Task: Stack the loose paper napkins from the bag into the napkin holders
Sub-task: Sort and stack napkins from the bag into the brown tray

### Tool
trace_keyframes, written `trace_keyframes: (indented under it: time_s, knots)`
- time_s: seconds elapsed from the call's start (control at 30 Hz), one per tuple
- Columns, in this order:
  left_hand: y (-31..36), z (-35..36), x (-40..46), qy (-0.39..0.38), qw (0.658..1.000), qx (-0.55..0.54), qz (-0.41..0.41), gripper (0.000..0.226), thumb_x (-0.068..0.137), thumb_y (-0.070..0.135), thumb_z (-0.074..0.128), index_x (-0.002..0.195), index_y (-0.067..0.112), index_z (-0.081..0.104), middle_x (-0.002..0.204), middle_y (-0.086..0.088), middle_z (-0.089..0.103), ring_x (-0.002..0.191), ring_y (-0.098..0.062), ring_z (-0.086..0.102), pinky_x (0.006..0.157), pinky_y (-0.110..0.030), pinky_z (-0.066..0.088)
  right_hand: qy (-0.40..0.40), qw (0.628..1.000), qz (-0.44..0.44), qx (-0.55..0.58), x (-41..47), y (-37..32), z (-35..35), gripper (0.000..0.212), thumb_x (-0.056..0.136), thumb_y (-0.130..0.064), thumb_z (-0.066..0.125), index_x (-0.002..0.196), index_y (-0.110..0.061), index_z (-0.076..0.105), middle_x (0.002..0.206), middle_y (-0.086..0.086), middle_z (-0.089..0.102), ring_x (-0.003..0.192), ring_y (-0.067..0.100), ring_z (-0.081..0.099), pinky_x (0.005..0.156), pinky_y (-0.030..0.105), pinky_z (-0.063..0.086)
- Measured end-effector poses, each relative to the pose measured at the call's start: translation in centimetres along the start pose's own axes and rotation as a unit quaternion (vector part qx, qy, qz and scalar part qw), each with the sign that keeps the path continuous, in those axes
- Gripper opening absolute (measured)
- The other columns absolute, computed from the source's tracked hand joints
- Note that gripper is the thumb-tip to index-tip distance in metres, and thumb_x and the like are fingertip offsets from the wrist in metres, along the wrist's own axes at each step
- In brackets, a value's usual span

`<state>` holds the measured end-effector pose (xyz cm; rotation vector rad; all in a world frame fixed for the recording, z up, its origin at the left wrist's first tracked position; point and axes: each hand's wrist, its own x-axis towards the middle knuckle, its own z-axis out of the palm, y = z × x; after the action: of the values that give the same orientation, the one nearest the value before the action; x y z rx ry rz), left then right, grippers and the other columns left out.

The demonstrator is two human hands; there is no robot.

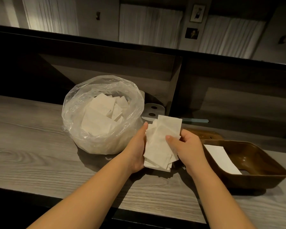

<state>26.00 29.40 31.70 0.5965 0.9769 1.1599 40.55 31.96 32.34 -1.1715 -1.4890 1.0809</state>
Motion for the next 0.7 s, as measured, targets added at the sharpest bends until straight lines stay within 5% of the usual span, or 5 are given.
trace_keyframes:
  time_s: [0.1,0.3,0.43,0.53,0.7]
  knots:
    - [0.0,0.0,-0.2,-0.009,1.0,0.001,-0.001,0.062,0.093,0.067,0.038,0.122,0.018,0.063,0.109,-0.016,0.073,0.099,-0.034,0.07,0.078,-0.043,0.058,0.042,0.999,-0.002,-0.02,0.3,0.5,0.1,0.012,0.091,-0.024,0.068,0.086,-0.03,0.058,0.089,-0.013,0.065,0.079,0.008,0.067,0.064,0.026,0.056]
    - [-0.1,-0.1,0.0,0.024,1.0,0.003,0.017,0.032,0.1,0.036,0.051,0.12,0.014,0.063,0.097,-0.011,0.076,0.088,-0.03,0.073,0.073,-0.042,0.058,0.042,0.997,0.02,-0.056,0.5,0.6,-0.2,0.015,0.092,-0.028,0.066,0.088,-0.013,0.065,0.087,0.0,0.07,0.078,0.016,0.068,0.068,0.035,0.057]
    - [0.1,-0.5,0.3,0.039,0.999,-0.008,0.019,0.031,0.099,0.039,0.053,0.12,0.017,0.06,0.101,-0.012,0.076,0.092,-0.033,0.071,0.072,-0.044,0.056,0.071,0.996,-0.05,-0.024,0.1,-0.1,-1.1,0.007,0.093,-0.024,0.064,0.092,-0.03,0.06,0.093,-0.014,0.067,0.085,0.004,0.065,0.061,0.019,0.051]
    - [0.1,-0.7,0.4,0.041,0.999,0.018,0.026,0.034,0.099,0.044,0.052,0.121,0.02,0.061,0.104,-0.012,0.075,0.093,-0.032,0.071,0.073,-0.043,0.057,0.009,0.995,-0.054,0.081,-0.1,-0.9,-1.9,0.016,0.091,-0.02,0.065,0.099,-0.033,0.063,0.093,-0.016,0.072,0.087,0.003,0.07,0.06,0.018,0.054]
    - [0.2,-0.7,0.7,0.02,0.999,0.043,0.014,0.045,0.095,0.059,0.048,0.124,0.027,0.059,0.108,-0.012,0.074,0.097,-0.033,0.072,0.083,-0.048,0.058,-0.082,0.992,-0.009,-0.093,-0.4,-0.7,-1.0,0.007,0.09,-0.031,0.066,0.089,-0.024,0.069,0.084,-0.01,0.073,0.085,0.013,0.069,0.073,0.03,0.056]
